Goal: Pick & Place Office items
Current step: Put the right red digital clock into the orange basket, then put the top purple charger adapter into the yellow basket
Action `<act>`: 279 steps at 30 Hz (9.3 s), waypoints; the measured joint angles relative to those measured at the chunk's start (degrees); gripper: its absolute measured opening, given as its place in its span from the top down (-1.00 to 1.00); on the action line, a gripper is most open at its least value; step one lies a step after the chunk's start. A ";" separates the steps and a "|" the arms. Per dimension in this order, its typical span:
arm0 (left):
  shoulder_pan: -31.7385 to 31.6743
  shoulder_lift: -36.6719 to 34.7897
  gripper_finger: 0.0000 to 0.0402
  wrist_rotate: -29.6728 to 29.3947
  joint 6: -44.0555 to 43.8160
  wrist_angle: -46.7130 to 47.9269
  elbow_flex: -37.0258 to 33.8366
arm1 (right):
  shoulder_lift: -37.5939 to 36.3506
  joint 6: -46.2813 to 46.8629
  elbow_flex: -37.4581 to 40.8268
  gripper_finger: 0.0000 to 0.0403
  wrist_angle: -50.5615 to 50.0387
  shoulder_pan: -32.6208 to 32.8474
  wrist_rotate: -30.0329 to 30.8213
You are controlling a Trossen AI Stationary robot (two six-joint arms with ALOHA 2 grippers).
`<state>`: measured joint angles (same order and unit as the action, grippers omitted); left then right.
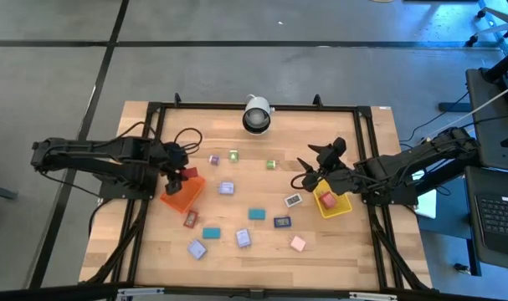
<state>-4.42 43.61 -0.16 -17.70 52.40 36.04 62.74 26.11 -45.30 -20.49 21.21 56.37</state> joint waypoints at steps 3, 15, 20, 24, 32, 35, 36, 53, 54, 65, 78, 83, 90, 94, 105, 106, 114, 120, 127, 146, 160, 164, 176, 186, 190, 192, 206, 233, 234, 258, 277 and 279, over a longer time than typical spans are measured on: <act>0.82 0.64 0.23 0.09 -1.93 -2.20 -0.09 | 0.00 -0.05 0.00 -0.33 0.13 -0.02 -0.02; 9.45 4.05 0.23 -3.38 -14.46 -2.95 -0.27 | 0.00 -1.75 0.00 -0.33 0.38 -0.01 -0.49; 11.25 5.44 0.20 -6.29 -19.91 -1.23 -1.85 | 0.00 -1.95 0.00 -0.33 0.37 -0.01 -0.76; 12.31 6.49 0.21 -5.15 -23.29 -2.96 -4.50 | 0.00 -2.14 0.00 -0.33 0.37 -0.02 -1.82; 13.50 6.80 0.19 -5.09 -24.62 -4.81 -5.69 | 0.00 -1.44 0.00 -0.33 0.39 -0.01 -2.13; 13.50 6.84 0.20 -5.69 -25.50 -4.76 -5.69 | -0.02 -1.23 0.00 -0.33 0.39 0.00 -3.64; 13.50 6.99 0.21 -6.02 -25.86 -4.74 -5.69 | -0.02 -1.22 0.00 -0.33 0.38 -0.01 -3.76; 13.50 14.73 0.21 -5.16 -29.29 -5.07 -5.69 | -0.02 -1.73 0.00 -0.33 0.35 0.00 -4.94; 13.50 15.39 0.20 -5.14 -29.26 -5.09 -5.69 | -0.02 -1.73 0.00 -0.33 0.35 0.00 -4.97; 13.50 20.00 0.17 -5.68 -28.61 -6.85 -5.69 | -0.02 -2.58 0.00 -0.33 0.35 0.00 -4.97; 13.50 20.09 0.02 -5.55 -30.00 -6.84 -5.69 | -0.01 -2.62 0.00 -0.33 0.35 -0.01 -4.95; 13.50 20.09 -0.09 -5.83 -29.84 -6.82 -5.69 | -0.02 -2.72 0.00 -0.33 0.35 0.00 -4.95; 11.71 20.09 -0.19 -8.70 -25.47 -3.55 -3.52 | -0.02 -2.90 0.00 -0.33 0.35 -0.01 -4.92; 10.89 19.79 -0.18 -10.17 -21.75 -1.26 0.24 | -0.02 -2.95 0.00 -0.33 0.35 0.00 -4.92; 9.50 19.78 -0.18 -12.12 -5.18 -0.43 8.14 | -0.02 -2.95 0.00 -0.33 0.37 0.00 -4.79; 9.53 19.78 -0.18 -13.02 -3.10 -0.92 8.18 | -0.02 -2.95 0.00 -0.33 0.37 -0.01 -4.79; 9.52 21.25 -0.17 -16.50 12.26 -10.52 8.26 | -0.01 -2.95 0.00 -0.33 0.39 -0.02 -4.79; 8.08 25.18 -0.18 -10.03 12.95 -13.69 8.26 | -0.02 -2.93 0.00 -0.33 0.85 0.00 -4.82; 7.12 31.32 -0.31 -9.83 14.78 -17.50 8.28 | -0.01 -2.93 0.00 -0.33 0.87 0.00 -4.97; 4.87 38.19 -0.38 -1.66 14.24 -26.10 8.28 | -0.02 -4.09 0.00 -0.33 0.83 -0.01 -5.01; 3.93 44.89 -0.38 1.35 14.36 -29.01 8.30 | 0.00 -4.24 0.00 -0.33 0.85 -0.02 -7.75; 3.93 46.01 -0.38 1.29 14.43 -29.87 8.30 | 0.00 -4.24 0.00 -0.33 0.85 0.00 -7.94; 4.29 48.45 -0.35 1.09 14.65 -31.39 8.28 | 0.00 -4.31 0.00 -0.33 0.86 0.00 -7.94; 4.76 48.90 -0.06 0.58 14.63 -31.54 8.30 | 0.00 -4.36 0.00 -0.33 1.27 0.00 -7.53; 4.76 48.90 -0.05 0.96 14.63 -31.69 8.30 | 0.00 -4.32 0.00 -0.33 1.48 0.00 -7.33; 4.76 48.91 -0.07 1.37 14.87 -31.57 8.47 | 0.00 -4.35 0.00 -0.33 1.75 0.00 -7.33; 4.30 49.07 -0.06 20.24 20.05 -23.89 19.15 | -0.02 -12.54 0.00 -0.33 3.98 0.00 -7.72; -12.97 47.74 -0.07 69.16 11.55 -46.82 28.54 | 0.01 -38.86 -0.02 -0.33 25.33 -1.31 -31.90; -12.94 47.74 -0.07 69.16 11.51 -47.05 28.54 | 0.24 -38.75 -0.02 -0.33 25.31 -1.87 -32.56; -12.92 47.74 -0.08 69.83 11.35 -47.47 28.54 | 14.00 -43.06 -14.44 -0.33 19.34 -9.09 -45.81; -12.77 47.76 -0.08 70.36 11.41 -47.49 28.52 | 22.45 -44.77 -20.18 -0.33 21.43 -9.93 -50.22; -12.77 47.76 -0.08 70.40 11.40 -47.50 28.52 | 23.34 -44.78 -20.63 -0.32 21.47 -10.28 -51.34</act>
<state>-17.19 91.37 70.24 -6.30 4.90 64.55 86.09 -18.68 -65.93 0.98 10.93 5.03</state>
